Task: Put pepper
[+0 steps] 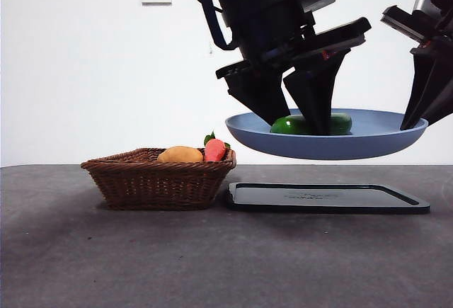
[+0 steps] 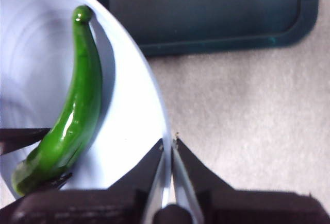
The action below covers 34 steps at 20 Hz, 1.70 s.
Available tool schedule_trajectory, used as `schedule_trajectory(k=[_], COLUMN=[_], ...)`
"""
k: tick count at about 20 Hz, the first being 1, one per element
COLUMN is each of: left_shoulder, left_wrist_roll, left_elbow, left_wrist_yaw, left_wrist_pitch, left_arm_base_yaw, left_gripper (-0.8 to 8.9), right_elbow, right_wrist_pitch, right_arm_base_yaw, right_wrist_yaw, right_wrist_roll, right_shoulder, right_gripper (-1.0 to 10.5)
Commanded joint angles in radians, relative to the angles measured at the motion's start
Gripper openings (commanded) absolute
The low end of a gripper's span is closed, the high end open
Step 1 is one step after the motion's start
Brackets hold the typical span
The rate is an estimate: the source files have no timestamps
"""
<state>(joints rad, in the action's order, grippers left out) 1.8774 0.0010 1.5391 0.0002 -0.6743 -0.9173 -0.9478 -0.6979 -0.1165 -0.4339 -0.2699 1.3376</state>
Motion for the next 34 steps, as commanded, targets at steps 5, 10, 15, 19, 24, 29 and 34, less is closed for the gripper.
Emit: schedule_trajectory(k=[5, 10, 15, 19, 24, 29, 34], left_shoulder=[-0.115, -0.243, -0.397, -0.517, -0.608, -0.631, -0.631], left_wrist_roll=[0.014, 0.027, 0.029, 0.029, 0.018, -0.009, -0.025], left_elbow=[0.036, 0.036, 0.036, 0.036, 0.036, 0.036, 0.036], left_wrist_yaw=[0.006, 0.003, 0.000, 0.000, 0.000, 0.001, 0.001], left_wrist_pitch=[-0.037, -0.088, -0.151, -0.181, -0.180, -0.190, -0.188], left_arm_base_yaw=[-0.007, -0.003, 0.002, 0.003, 0.002, 0.002, 0.002], left_gripper=[2.35, 2.35, 2.35, 2.35, 2.35, 2.35, 2.35], right_elbow=[-0.013, -0.029, -0.129, -0.244, -0.343, -0.354, -0.354], right_wrist_pitch=[-0.002, 0.028, 0.024, 0.031, 0.084, 0.175, 0.184], right_arm_base_yaw=[-0.001, 0.028, 0.089, 0.124, 0.129, 0.129, 0.129], right_wrist_yaw=[-0.005, -0.002, -0.001, 0.028, 0.017, 0.019, 0.051], right_wrist_roll=[-0.054, -0.100, -0.103, -0.095, -0.092, -0.093, -0.074], right_shoulder=[0.008, 0.035, 0.170, 0.317, 0.488, 0.582, 0.600], right_gripper=[0.1, 0.1, 0.1, 0.1, 0.1, 0.1, 0.1])
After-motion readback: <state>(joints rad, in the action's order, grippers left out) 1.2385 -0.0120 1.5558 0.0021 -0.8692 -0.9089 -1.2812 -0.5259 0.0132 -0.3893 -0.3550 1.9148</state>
